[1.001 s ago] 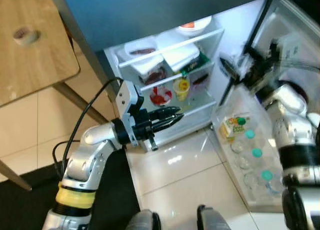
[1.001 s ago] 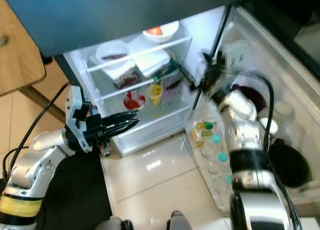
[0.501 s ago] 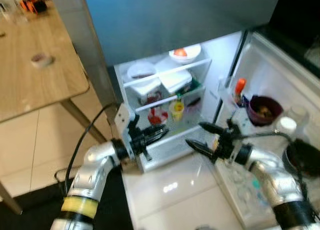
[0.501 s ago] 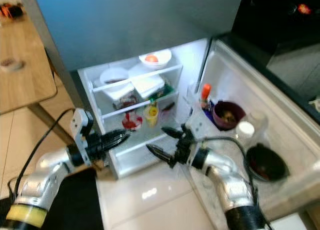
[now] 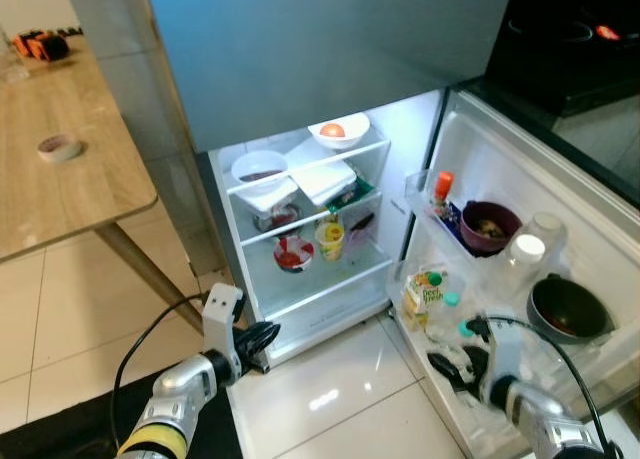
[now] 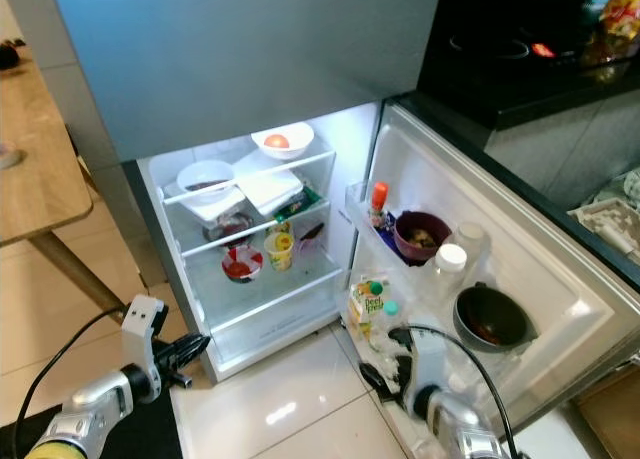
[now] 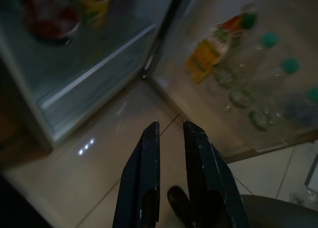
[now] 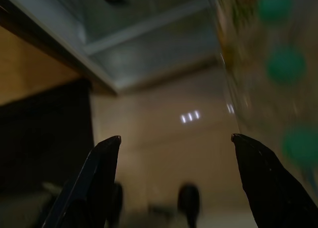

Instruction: Restocking fridge

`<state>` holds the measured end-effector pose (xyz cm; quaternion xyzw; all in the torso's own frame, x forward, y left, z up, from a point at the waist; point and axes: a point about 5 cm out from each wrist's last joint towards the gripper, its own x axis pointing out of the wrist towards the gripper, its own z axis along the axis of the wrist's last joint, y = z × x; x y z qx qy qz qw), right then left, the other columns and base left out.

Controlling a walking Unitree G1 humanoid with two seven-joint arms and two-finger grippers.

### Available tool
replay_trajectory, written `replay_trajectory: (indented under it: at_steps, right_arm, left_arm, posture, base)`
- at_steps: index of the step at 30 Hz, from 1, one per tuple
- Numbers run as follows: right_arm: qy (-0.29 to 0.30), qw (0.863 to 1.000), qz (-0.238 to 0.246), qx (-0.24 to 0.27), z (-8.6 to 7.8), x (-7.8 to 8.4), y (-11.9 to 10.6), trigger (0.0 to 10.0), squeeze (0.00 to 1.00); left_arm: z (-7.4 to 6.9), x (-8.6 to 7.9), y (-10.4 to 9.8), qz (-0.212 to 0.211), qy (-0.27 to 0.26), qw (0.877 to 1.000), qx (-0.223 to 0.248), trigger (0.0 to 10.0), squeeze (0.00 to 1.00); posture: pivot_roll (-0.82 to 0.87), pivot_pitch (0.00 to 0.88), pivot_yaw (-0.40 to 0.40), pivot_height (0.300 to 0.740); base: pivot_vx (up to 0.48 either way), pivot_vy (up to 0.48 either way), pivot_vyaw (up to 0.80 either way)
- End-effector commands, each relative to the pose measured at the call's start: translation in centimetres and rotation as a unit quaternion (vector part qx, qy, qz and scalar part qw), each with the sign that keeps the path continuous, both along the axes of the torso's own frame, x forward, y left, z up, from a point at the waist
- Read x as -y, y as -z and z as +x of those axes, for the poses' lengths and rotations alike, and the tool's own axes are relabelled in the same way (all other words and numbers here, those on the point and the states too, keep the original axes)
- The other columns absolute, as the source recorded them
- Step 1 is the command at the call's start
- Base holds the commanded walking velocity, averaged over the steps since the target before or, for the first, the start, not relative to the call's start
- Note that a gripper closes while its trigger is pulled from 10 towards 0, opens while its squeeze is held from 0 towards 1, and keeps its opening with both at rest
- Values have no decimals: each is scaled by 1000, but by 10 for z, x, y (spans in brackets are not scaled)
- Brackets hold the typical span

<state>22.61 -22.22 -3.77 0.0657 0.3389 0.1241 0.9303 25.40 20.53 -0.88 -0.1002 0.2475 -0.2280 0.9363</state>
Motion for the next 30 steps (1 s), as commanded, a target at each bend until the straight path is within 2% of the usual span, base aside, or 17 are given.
replay_trajectory:
  at_steps: [1, 4, 5, 8, 11, 12, 14, 15, 16, 19, 24, 29, 30]
  right_arm:
    - [28, 998, -9, -53, -27, 7, 19, 10000, 0]
    - [39, 997, -11, -70, -36, 8, 25, 10000, 0]
    - [51, 993, -19, -105, -54, 8, 36, 10000, 0]
    - [71, 988, -24, -136, -69, 10, 44, 10000, 0]
    - [134, 972, -41, -188, -102, 24, 54, 10000, 0]
    - [134, 972, -41, -188, -102, 24, 54, 10000, 0]
    - [168, 963, -49, -207, -118, 32, 57, 10000, 0]
    - [168, 963, -49, -207, -118, 32, 57, 10000, 0]
    - [185, 955, -59, -222, -130, 37, 60, 10000, 0]
    - [209, 940, -85, -256, -154, 43, 64, 10000, 0]
    - [202, 935, -103, -274, -162, 44, 66, 10000, 0]
    - [193, 937, -109, -270, -156, 42, 65, 10000, 0]
    - [182, 940, -115, -264, -148, 40, 65, 10000, 0]
  left_arm:
    - [-20, -21, 18, 27, -49, 997, -53, 10000, 0]
    - [-27, -25, 24, 34, -66, 995, -71, 10000, 0]
    - [-40, -29, 36, 47, -99, 988, -108, 10000, 0]
    - [-52, -31, 46, 63, -120, 981, -141, 10000, 0]
    - [-74, -32, 60, 88, -127, 969, -190, 10000, 0]
    - [-74, -32, 60, 88, -127, 969, -190, 10000, 0]
    - [-86, -35, 66, 99, -132, 963, -212, 10000, 0]
    - [-86, -35, 66, 99, -132, 963, -212, 10000, 0]
    - [-94, -37, 69, 106, -141, 958, -228, 10000, 0]
    - [-109, -42, 75, 132, -155, 945, -256, 10000, 0]
    - [-112, -40, 78, 137, -159, 942, -261, 10000, 0]
    - [-111, -34, 79, 149, -150, 943, -258, 10000, 0]
    - [-110, -31, 80, 148, -154, 941, -263, 10000, 0]
  posture:
    - [-6, 0, 24, 740]
    - [-9, 0, 22, 740]
    - [-11, 0, 19, 740]
    - [-19, 0, 35, 740]
    - [-22, 0, 49, 740]
    - [-22, 0, 49, 740]
    - [-24, 0, 52, 740]
    - [-24, 0, 52, 740]
    - [-24, 0, 52, 740]
    - [-27, 0, 47, 740]
    - [-28, 0, 37, 740]
    - [-28, 0, 29, 740]
    - [-29, 0, 24, 740]
  base:
    - [0, 0, 0]
    - [0, 0, 0]
    - [0, 0, 0]
    - [0, 0, 0]
    - [0, 0, 0]
    - [0, 0, 0]
    - [0, 0, 0]
    - [0, 0, 0]
    - [0, 0, 0]
    - [0, 0, 0]
    - [0, 0, 0]
    - [0, 0, 0]
    - [0, 0, 0]
